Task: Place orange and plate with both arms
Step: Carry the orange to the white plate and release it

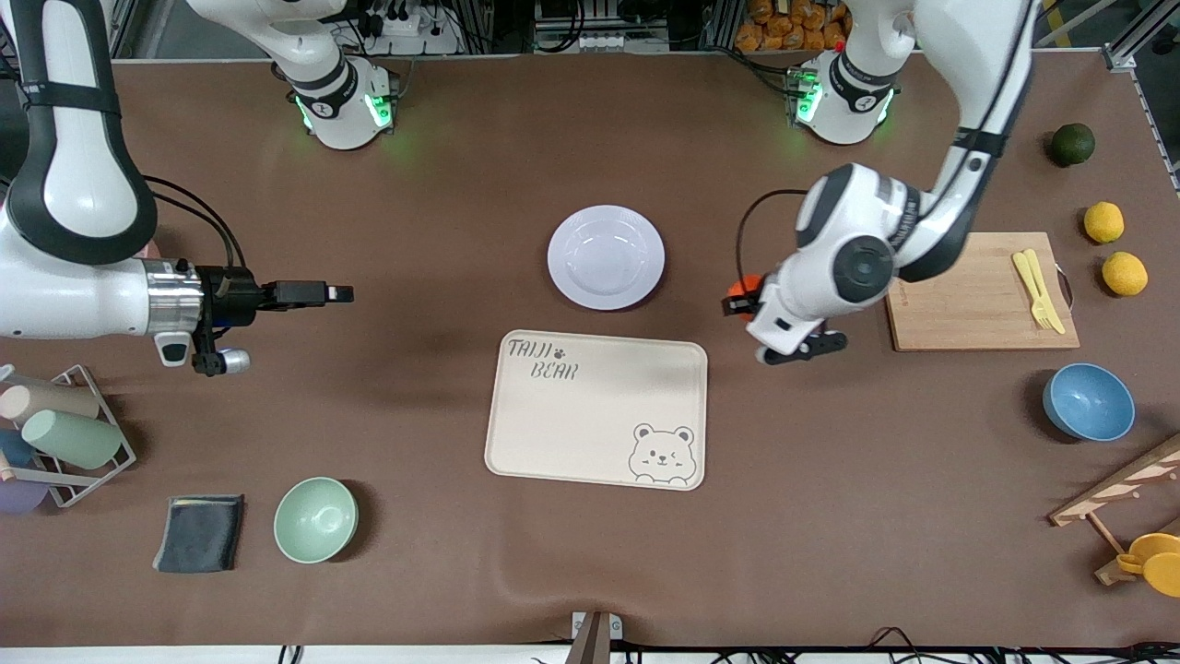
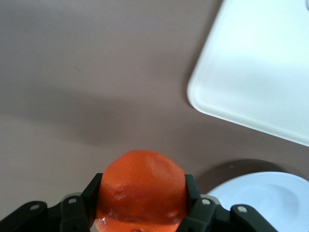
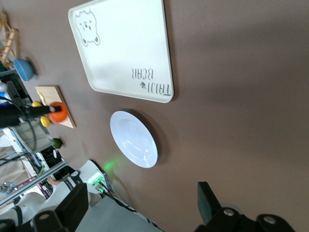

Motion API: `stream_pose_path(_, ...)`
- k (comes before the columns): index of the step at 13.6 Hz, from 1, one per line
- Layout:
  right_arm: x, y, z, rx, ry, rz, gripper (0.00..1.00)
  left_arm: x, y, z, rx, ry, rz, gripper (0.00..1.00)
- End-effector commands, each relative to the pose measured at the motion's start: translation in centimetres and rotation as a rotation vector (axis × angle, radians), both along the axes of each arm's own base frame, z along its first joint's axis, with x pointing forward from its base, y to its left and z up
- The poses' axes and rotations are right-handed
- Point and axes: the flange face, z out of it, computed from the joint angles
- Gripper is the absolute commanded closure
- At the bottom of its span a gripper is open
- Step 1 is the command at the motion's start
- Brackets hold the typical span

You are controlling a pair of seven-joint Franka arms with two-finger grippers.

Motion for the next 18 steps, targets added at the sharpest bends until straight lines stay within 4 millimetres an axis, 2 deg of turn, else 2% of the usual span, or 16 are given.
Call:
stream_pose_path(1, 0.1, 0.7, 0.0, 0.040, -0.005, -0.027, 0.00, -0.9, -4.2, -1.1, 0.004, 0.004, 0.065, 1.00)
stream_pose_path(3, 0.3, 0.5, -0.4, 0.038, -0.002, -0.032, 0.00, -2.8, -7.9, -2.6, 0.025, 0.001, 0.128, 1.00)
stream_pose_path(6, 0.3, 0.4, -0.8, 0.038, 0.005, -0.032, 0.00, -5.1, -12.0, -4.9, 0.032, -0.006, 0.181, 1.00)
stream_pose_path(10, 0.4, 0.3, -1.5, 0.039, 0.016, -0.034, 0.00, -7.9, -16.9, -6.4, 0.053, 0.006, 0.248, 1.00)
stream_pose_path(13, 0.5, 0.1, -1.8, 0.056, 0.016, -0.039, 0.00, -9.8, -18.7, -7.7, 0.080, 0.022, 0.269, 1.00)
stream_pose_path(15, 0.3, 1.3, -2.2, 0.072, 0.027, -0.033, 0.00, -11.0, -19.6, -9.6, 0.084, 0.027, 0.271, 1.00)
stream_pose_path(16, 0.1, 2.6, -3.0, 0.090, 0.043, -0.024, 0.00, -11.7, -20.2, -10.2, 0.085, 0.026, 0.283, 1.00)
stream_pose_path(17, -0.2, 3.2, -3.8, 0.092, 0.059, -0.021, 0.00, -12.1, -20.5, -10.5, 0.094, 0.030, 0.298, 1.00)
stream_pose_path(18, -0.2, 3.4, -4.2, 0.093, 0.061, -0.024, 0.00, -12.2, -20.6, -10.5, 0.095, 0.030, 0.299, 0.94)
